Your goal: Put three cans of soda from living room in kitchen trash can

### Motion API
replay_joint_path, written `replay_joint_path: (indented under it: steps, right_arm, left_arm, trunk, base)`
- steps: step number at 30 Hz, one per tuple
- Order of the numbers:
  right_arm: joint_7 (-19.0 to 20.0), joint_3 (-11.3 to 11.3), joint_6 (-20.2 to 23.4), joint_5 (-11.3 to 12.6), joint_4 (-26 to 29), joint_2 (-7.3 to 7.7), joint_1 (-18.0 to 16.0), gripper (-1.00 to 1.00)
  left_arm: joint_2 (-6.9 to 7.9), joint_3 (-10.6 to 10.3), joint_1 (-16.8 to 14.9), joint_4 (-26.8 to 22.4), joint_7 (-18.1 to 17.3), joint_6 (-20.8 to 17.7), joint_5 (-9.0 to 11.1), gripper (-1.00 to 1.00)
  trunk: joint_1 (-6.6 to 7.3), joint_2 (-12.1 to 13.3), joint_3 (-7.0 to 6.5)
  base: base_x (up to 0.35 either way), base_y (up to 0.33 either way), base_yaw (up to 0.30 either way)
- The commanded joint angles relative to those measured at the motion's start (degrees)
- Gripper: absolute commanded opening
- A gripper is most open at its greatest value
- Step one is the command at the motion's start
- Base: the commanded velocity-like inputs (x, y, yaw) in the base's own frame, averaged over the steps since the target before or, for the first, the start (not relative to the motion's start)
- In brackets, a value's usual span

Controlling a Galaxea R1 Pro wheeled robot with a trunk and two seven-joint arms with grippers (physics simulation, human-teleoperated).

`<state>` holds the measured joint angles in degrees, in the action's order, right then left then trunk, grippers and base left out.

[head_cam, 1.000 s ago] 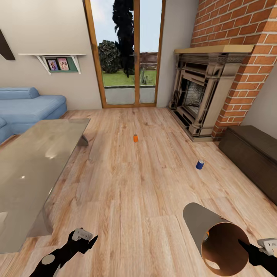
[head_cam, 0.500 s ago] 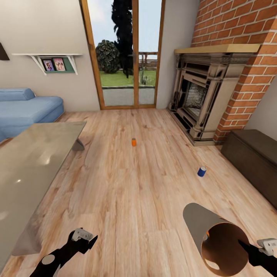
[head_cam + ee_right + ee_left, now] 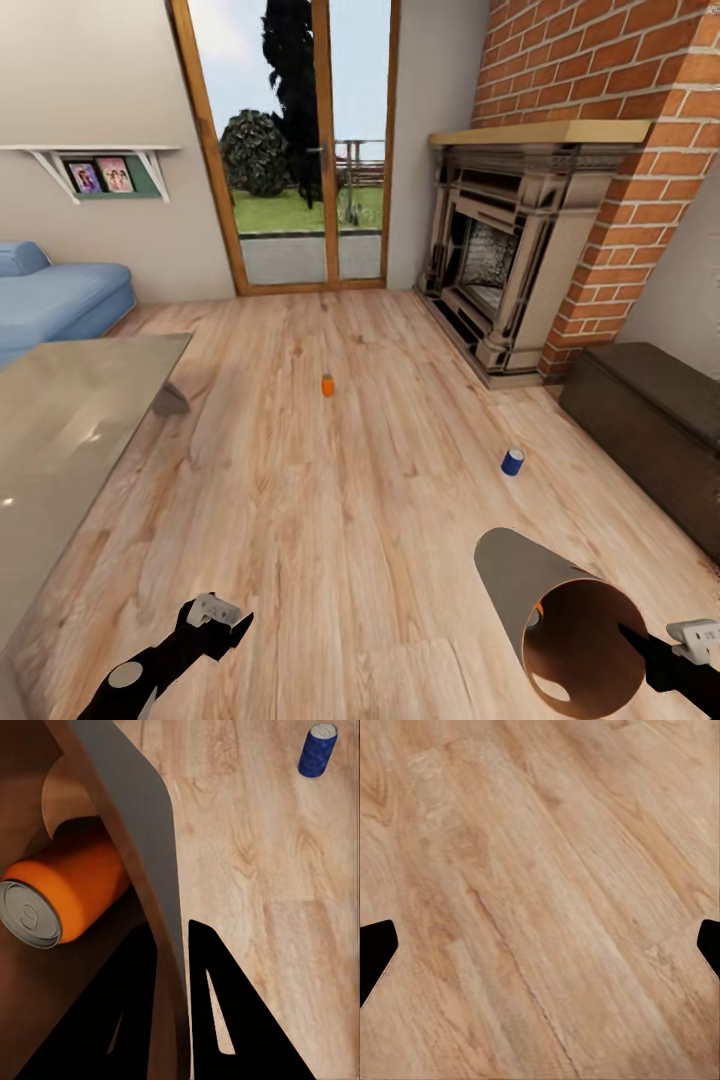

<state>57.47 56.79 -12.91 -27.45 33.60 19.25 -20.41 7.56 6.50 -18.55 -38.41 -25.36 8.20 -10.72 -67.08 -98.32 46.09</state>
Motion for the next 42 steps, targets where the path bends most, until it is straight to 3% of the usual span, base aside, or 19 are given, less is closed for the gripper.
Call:
replay_joint_path:
  steps: [1,12,26,42]
  right_arm:
    - [0.36,0.09,0.08,0.34,0.03,-0.01,-0.05,-1.0]
    - [0.39,0.16,0.08,0.26,0.06,-0.01,-0.04,-1.0]
    - [0.42,0.11,0.08,0.21,0.07,-0.01,-0.04,-1.0]
    - [0.36,0.19,0.08,0.78,0.07,-0.01,-0.04,-1.0]
  left_arm:
    - [0.0,0.0,0.0,0.0,0.0,-0.01,0.0,1.0]
    - [0.0,0.0,-0.01,0.0,-0.04,-0.02,0.0,1.0]
    - [-0.01,0.0,-0.02,0.0,-0.04,-0.02,0.0,1.0]
    - [0.0,0.0,-0.02,-0.01,0.04,-0.02,-0.06,1.0]
  trunk:
    - [0.0,0.0,-0.08]
    - [0.0,0.0,-0.75]
    - [0.0,0.0,-0.94]
    - [0.0,0.0,-1.96]
  base:
    - [0.321,-0.003,-0.184]
    - [0.322,-0.001,-0.171]
    - [0.322,0.0,-0.036]
    - [0.322,0.0,-0.174]
